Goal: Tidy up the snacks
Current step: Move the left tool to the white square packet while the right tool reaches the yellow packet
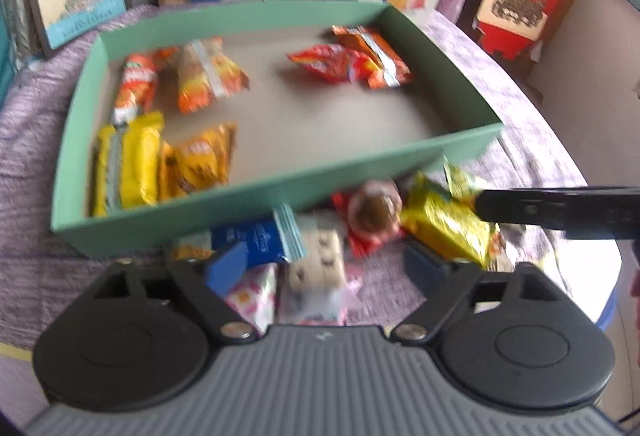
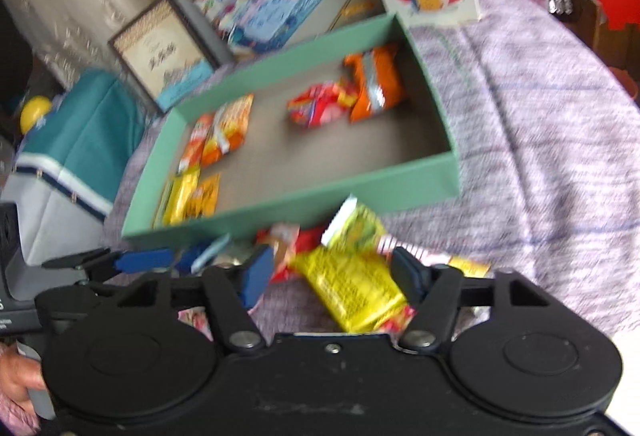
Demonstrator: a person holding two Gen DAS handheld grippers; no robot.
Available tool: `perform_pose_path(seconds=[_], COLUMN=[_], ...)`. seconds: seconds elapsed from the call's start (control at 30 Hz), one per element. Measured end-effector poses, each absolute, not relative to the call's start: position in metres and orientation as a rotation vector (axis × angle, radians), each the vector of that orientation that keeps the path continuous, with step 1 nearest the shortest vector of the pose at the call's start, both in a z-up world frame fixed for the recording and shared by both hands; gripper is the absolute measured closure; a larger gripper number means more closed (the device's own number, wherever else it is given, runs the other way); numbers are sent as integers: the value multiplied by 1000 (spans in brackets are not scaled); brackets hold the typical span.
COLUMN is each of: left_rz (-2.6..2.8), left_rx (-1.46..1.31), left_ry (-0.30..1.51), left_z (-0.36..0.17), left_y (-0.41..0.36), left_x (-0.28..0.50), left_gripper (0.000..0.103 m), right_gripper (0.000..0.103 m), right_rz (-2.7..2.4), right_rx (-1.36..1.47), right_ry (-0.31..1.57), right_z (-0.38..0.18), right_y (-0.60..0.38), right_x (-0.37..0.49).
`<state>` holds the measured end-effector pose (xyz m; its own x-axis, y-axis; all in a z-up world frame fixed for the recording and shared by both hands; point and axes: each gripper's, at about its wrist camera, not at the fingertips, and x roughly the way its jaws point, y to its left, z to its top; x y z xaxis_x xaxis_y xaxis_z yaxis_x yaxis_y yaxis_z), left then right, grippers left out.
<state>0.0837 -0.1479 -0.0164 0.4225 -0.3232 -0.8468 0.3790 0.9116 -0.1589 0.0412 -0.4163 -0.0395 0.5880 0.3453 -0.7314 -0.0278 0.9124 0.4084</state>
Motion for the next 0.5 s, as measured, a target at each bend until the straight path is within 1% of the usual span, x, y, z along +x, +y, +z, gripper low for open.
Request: perform_pose_path(seconds=[0.03,0.2,0.37,0.43,0.5], left_rz=[-445,-456,-493,-492,-470], left_rx=[65,94,59,77,87], left_ry=[1046,1036,1041,1052,1073], left_z=[-19,-22,-12,-17,-25], left_y=[-149,-155,-151,-151,-150], left_x=[82,81,72,69,72], left_gripper=[30,29,31,31,31], right_gripper=[41,41,41,38,37], right_rz=[219,211,221,235,245], right_rx=[370,338,300,303,290], right_ry=[928,945,954,961,970], right_z=[-43,-57,-67,-70,-72], right_y=[-415,-411,-406,-404,-399], right_x=[42,51,58,63,65])
